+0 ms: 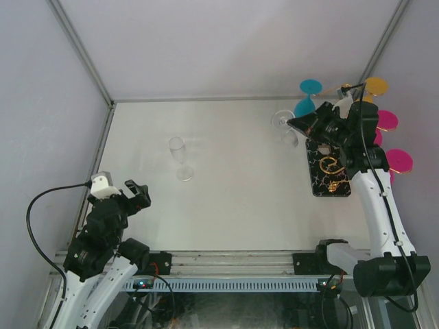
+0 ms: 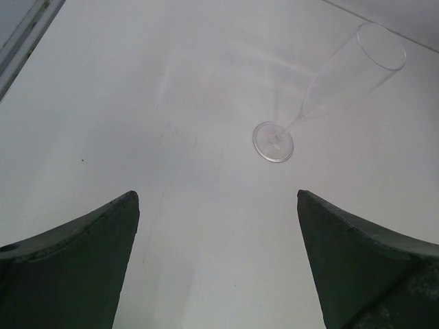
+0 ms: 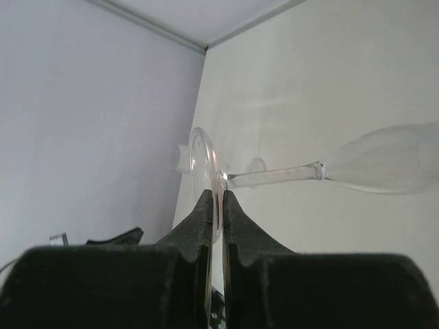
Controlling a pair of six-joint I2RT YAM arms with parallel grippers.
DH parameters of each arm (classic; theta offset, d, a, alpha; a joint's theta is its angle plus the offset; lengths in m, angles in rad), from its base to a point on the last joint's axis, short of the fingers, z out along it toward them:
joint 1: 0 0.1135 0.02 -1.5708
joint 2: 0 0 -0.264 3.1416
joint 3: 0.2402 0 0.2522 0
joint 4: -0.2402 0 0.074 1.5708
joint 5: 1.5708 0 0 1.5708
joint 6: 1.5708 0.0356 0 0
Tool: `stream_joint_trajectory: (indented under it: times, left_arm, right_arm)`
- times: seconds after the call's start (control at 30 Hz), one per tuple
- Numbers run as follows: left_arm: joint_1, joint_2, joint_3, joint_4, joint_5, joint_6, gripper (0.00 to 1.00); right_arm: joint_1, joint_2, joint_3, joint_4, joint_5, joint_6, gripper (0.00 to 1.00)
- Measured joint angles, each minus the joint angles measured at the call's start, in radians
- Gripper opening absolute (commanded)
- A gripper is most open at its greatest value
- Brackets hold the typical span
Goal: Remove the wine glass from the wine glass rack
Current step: Pick up the wine glass from the wine rack, then place the wine glass at the center of the board.
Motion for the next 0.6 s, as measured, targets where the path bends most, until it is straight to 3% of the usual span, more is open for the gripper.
stream_joint_trajectory:
  times: [0.4, 0.6]
  left_arm:
    - [0.0, 0.004, 0.0, 0.0, 0.0, 0.0, 1.0]
    - [0.0, 0.006, 0.0, 0.006, 0.001, 0.001, 1.0]
  right_arm:
    - [0.229, -0.144, -0.032, -0.061, 0.025, -0.108, 0.0]
    - [0.317, -0.318, -0.245, 0.03, 0.018, -0.097, 0.0]
